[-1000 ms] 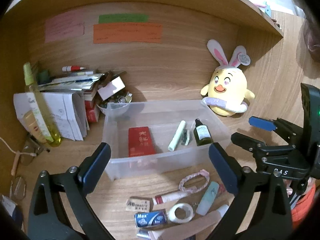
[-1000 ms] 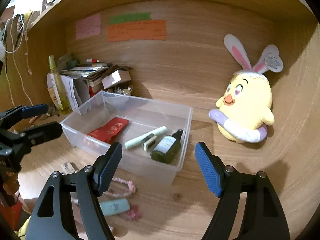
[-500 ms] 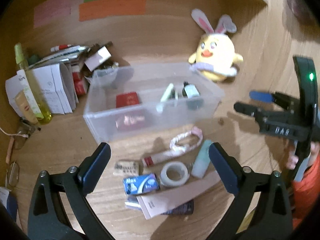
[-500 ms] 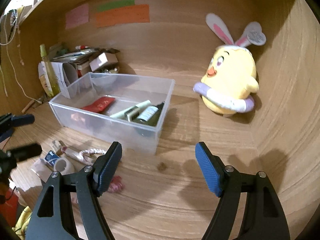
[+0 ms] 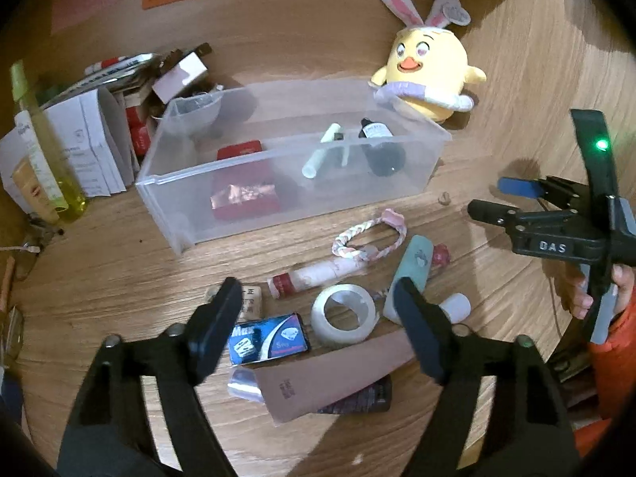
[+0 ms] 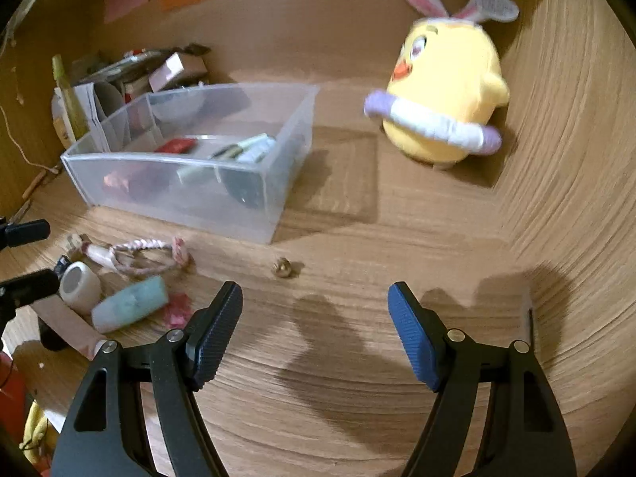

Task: Organize objects
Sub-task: 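Grasp the white tape roll with the left gripper while the right gripper grasps the brown bead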

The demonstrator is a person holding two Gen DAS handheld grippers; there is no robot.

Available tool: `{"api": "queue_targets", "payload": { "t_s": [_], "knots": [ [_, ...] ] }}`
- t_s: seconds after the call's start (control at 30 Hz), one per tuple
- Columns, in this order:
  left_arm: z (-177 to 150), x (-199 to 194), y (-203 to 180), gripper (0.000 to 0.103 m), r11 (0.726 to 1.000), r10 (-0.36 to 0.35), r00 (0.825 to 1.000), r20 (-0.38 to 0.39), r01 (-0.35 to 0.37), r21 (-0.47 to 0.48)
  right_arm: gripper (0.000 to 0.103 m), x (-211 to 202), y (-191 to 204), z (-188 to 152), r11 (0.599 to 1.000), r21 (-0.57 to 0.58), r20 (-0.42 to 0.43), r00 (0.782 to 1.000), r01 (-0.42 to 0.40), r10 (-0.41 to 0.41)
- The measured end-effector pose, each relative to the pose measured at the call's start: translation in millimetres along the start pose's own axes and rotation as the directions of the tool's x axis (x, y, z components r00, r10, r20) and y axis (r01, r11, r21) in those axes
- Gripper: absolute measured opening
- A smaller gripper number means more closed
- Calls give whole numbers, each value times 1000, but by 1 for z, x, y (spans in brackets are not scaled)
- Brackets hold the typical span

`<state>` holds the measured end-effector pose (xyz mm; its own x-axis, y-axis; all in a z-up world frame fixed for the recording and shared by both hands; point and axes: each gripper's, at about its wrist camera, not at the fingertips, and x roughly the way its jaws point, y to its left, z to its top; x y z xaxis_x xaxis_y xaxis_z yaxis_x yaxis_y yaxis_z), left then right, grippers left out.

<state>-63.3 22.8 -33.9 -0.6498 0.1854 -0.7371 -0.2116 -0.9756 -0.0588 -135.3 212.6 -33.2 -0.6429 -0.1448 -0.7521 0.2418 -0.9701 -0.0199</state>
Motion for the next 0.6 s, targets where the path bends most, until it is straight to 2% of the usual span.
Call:
{"api": "queue_targets", "payload": {
  "t_s": [0.23, 0.47, 0.6],
  "knots": [
    [-1, 6, -8, 68, 999, -12, 1000, -23, 13, 44, 50, 18, 3, 9, 999, -8, -36, 998, -44, 43],
    [-6, 11, -5, 68, 999, -17, 998, -58, 19, 47, 30, 35, 13, 16, 997, -31, -69, 995, -73, 71],
    [-6, 16, -3, 68, 999, -30, 997, -72, 32, 34, 24, 36, 19, 17, 996, -53, -65, 996, -67, 63]
  ]
}}
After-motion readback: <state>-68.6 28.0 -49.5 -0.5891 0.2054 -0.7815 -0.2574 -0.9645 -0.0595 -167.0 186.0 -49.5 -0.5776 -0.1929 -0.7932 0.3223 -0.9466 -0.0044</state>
